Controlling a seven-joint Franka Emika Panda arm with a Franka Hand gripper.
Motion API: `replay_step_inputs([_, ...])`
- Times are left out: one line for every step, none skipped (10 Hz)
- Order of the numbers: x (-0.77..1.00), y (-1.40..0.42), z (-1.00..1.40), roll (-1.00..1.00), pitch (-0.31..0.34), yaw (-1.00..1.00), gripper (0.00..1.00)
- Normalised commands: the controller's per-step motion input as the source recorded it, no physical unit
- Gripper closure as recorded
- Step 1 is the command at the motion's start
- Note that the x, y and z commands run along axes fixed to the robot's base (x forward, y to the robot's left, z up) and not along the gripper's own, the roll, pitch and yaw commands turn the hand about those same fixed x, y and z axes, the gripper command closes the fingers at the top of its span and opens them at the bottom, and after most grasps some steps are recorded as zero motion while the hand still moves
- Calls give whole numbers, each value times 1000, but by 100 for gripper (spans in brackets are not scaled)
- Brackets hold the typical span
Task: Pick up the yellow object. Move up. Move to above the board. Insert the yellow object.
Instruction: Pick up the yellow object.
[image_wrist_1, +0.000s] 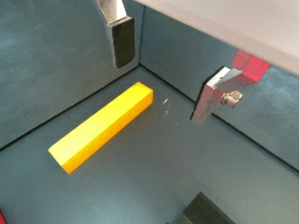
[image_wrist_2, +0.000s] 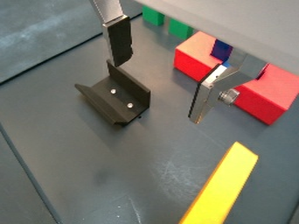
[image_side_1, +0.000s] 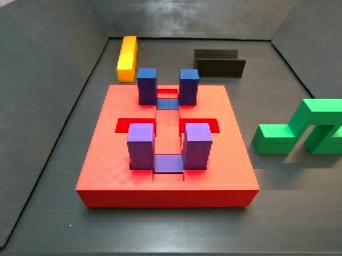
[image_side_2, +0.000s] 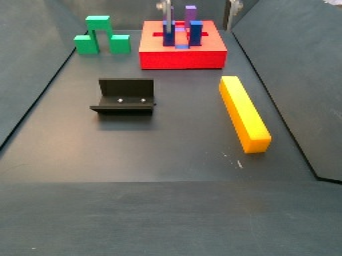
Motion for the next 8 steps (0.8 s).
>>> replay_step_inputs([0,0,-120,11,0,0,0])
replay_step_inputs([-294,-106,-603,63,-81,23,0])
replay_step_inputs([-503,-97,-874,30,-104,6,0])
replay_step_inputs([-583,-49,-1000,0,-120,0,0])
replay_step_inputs([-546,-49,-1000,0,-109,0,0])
replay_step_inputs([-429,0,-1000,23,-101,20,0])
replay_step_inputs([-426,0,-1000,20,-100,17,0])
replay_step_inputs([-411,0,-1000,27,-101,17,0])
